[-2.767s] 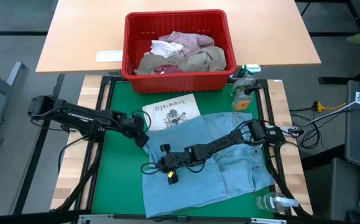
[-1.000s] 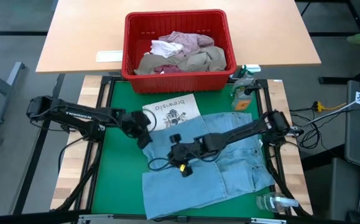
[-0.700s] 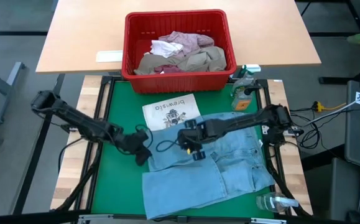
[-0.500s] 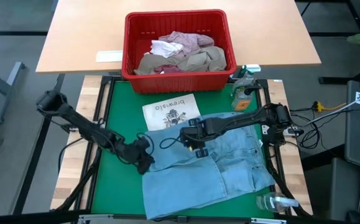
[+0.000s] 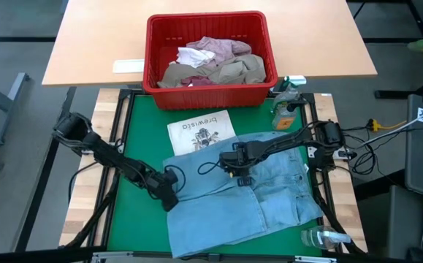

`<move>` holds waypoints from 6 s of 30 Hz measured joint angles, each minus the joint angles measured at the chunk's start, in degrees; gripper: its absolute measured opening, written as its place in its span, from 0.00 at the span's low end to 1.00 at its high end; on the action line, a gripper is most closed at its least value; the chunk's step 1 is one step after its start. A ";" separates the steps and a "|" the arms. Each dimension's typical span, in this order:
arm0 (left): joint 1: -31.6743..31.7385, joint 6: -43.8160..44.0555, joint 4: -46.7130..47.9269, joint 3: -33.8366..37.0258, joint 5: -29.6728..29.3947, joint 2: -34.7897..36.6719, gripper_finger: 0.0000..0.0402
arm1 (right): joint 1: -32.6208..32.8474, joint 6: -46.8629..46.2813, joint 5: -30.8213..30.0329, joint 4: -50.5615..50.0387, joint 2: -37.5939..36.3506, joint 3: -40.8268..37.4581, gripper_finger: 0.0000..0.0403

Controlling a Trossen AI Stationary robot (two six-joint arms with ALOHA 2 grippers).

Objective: Fold laundry
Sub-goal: Fold the light blue pants

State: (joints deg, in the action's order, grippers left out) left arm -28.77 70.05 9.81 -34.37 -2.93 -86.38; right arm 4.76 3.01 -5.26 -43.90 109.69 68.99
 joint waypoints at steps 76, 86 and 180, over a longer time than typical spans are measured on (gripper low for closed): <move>15.98 -3.93 40.30 -14.23 -4.97 9.48 0.18 | -3.95 6.26 -4.21 20.00 -9.40 -4.68 0.32; 2.78 10.53 33.97 -12.87 -12.48 4.39 0.18 | -8.36 5.78 -3.52 17.88 -9.36 -4.68 0.32; 20.17 7.49 48.61 -8.94 -7.13 16.89 0.18 | -8.16 9.35 -3.71 3.58 -19.61 -3.39 0.32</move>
State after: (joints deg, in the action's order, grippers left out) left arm -8.60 77.54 58.41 -43.31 -10.06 -69.49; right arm -3.40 12.36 -8.97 -40.32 90.08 65.60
